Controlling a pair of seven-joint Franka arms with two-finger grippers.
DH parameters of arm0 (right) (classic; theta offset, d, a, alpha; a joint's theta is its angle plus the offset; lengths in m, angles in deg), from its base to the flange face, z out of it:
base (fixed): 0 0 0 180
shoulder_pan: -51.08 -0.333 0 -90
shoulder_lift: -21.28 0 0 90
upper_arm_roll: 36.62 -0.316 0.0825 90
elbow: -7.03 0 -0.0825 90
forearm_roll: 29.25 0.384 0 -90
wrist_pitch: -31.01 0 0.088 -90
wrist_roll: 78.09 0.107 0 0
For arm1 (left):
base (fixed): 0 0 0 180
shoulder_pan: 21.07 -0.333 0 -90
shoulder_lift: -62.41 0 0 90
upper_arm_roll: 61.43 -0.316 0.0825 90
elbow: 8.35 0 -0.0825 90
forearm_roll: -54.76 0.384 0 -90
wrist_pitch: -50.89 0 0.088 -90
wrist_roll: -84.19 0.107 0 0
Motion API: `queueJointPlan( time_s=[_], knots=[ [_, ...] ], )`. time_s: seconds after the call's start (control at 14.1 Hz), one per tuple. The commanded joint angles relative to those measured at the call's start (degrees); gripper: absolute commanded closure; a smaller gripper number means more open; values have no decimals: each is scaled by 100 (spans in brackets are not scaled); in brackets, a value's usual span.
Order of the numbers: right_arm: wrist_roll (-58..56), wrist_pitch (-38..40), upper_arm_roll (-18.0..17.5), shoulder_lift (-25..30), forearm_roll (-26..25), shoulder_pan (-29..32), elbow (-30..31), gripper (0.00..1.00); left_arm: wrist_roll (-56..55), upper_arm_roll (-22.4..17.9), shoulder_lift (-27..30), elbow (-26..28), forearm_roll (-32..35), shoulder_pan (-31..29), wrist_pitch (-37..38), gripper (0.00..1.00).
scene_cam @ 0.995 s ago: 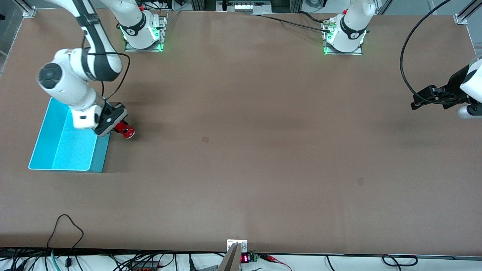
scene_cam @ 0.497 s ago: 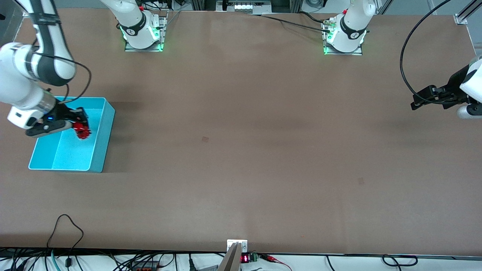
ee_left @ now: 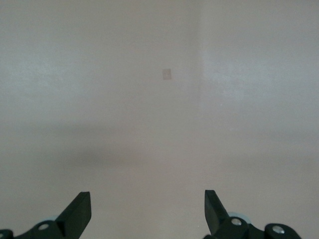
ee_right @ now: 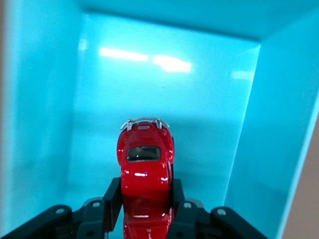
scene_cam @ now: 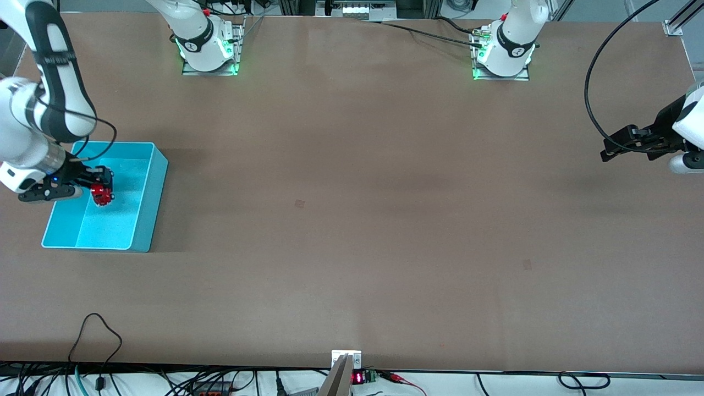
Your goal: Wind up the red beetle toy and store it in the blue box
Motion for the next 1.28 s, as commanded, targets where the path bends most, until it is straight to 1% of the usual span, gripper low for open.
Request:
queueJointPlan(
  time_s=[0.0, 0.07, 0.14, 0.21, 0.36, 0.5, 0.57, 0.64, 0.71, 0.78, 0.85, 0.92, 0.99, 1.07, 1.21],
  knots=[
    [172, -275, 2, -482, 1, 26, -165, 90, 119, -29, 46, -45, -102, 61, -22, 0],
    [199, -284, 2, -526, 18, 34, -165, 48, 119, -29, 55, -45, -102, 61, -57, 0],
    [251, -267, 2, -518, 27, 61, -165, 32, 119, -29, 55, -45, -102, 61, -67, 0],
    [269, -249, -7, -483, 36, 61, -165, 2, 119, -21, 55, -45, -102, 61, -67, 0],
    [226, -179, -7, -247, 19, 52, -165, 0, 119, 6, 55, -45, -102, 61, -67, 0],
    [182, 363, -42, 305, -34, 26, -244, 0, 110, 6, 55, -45, -102, 61, -58, 0],
    [199, 723, -129, 709, -43, 17, -288, 0, 119, 6, 55, -45, -102, 61, -67, 0],
    [208, 1118, -365, 1000, -60, 34, -436, 0, 119, 6, 55, -45, -102, 61, -58, 0],
    [234, 1810, -550, 1220, -69, 61, -760, 0, 119, 6, 55, -45, -102, 61, -67, 0],
    [252, 2530, -596, 1292, -104, 9, -1241, 0, 110, 6, 55, -45, -102, 61, -67, 0],
    [330, 3138, -735, 1345, -122, -18, -1681, 0, 110, 6, 55, -45, -102, 61, -67, 0],
    [644, 3683, -928, 1415, -157, -10, -2060, 0, 119, 6, 46, -45, -102, 61, -101, 0],
    [1091, 4106, -1052, 1572, -166, -9, -2255, 0, 110, 6, 46, -45, -102, 61, -145, 0],
    [1418, 4389, -1236, 1713, -279, -27, -2353, 0, 110, -3, 46, -45, -102, 61, -146, 0],
    [1710, 4986, -1605, 2056, -482, -62, -2459, 0, 119, -3, 46, -45, -102, 61, -146, 0]
  ],
)
